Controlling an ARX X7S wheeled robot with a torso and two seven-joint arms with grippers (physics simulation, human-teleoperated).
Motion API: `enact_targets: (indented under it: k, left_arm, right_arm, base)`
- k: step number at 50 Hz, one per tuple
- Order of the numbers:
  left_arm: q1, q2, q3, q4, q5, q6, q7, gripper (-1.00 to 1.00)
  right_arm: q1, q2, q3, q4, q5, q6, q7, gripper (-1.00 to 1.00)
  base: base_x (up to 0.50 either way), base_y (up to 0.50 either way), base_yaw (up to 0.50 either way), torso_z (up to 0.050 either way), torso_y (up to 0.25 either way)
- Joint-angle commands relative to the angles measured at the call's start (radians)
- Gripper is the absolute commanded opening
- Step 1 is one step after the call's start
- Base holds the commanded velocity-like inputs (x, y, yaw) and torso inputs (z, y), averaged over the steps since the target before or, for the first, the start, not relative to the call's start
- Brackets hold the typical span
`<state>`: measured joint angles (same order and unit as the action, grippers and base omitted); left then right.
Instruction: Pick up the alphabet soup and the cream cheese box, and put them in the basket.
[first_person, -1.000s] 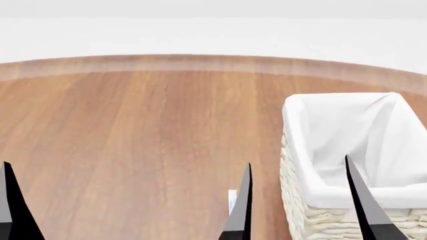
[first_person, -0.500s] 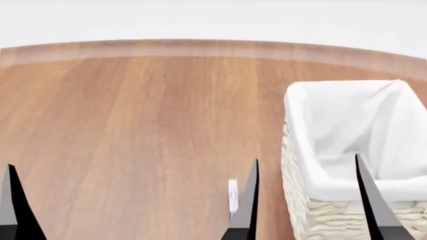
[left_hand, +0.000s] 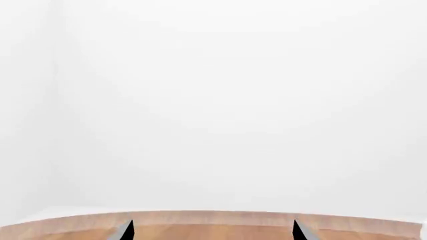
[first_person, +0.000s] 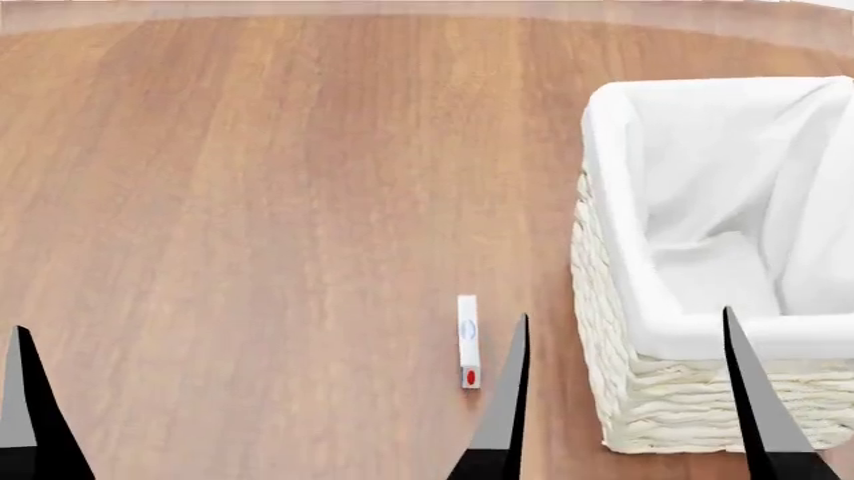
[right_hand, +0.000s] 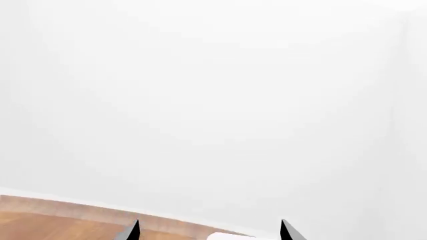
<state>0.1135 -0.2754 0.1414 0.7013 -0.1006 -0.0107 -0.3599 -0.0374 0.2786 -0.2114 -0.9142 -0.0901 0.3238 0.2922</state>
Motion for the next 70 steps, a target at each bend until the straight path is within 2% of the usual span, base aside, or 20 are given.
enact_targets:
  k: [1, 5, 39, 49, 58, 70]
  left_arm:
    - [-0.006, -0.004, 0.004, -0.005, -0.003, 0.001, -0.005, 1.0]
    - [-0.008, -0.001, 0.009, -0.004, -0.007, -0.001, -0.007, 1.0]
    - [0.0, -0.012, 0.023, -0.017, -0.026, 0.017, -0.016, 1.0]
    - [-0.005, -0.012, 0.029, -0.037, -0.028, 0.032, -0.017, 1.0]
    - [-0.01, -0.013, 0.028, -0.04, -0.03, 0.014, -0.028, 1.0]
    - [-0.007, -0.02, 0.028, -0.046, -0.026, 0.023, -0.034, 1.0]
  right_arm:
    - [-0.006, 0.006, -0.001, 0.019, 0.004, -0.023, 0.012, 1.0]
    - [0.009, 0.003, 0.002, -0.014, 0.009, 0.031, 0.008, 1.0]
    - [-0.007, 0.02, -0.001, -0.013, 0.02, 0.019, 0.03, 1.0]
    - [-0.022, 0.021, 0.014, 0.016, 0.077, -0.033, 0.025, 1.0]
    - [0.005, 0.018, 0.017, -0.011, 0.119, 0.047, 0.015, 1.0]
    - [0.003, 0.025, -0.007, 0.007, 0.121, 0.043, 0.014, 1.0]
  base:
    - [0.0, 0.0, 0.0, 0.0, -0.182]
    - [0.0, 0.0, 0.0, 0.0, -0.182]
    - [0.0, 0.0, 0.0, 0.0, -0.182]
    - [0.0, 0.0, 0.0, 0.0, -0.008]
    - [0.0, 0.0, -0.21, 0.0, 0.0]
    - [0.0, 0.0, -0.29, 0.0, 0.0]
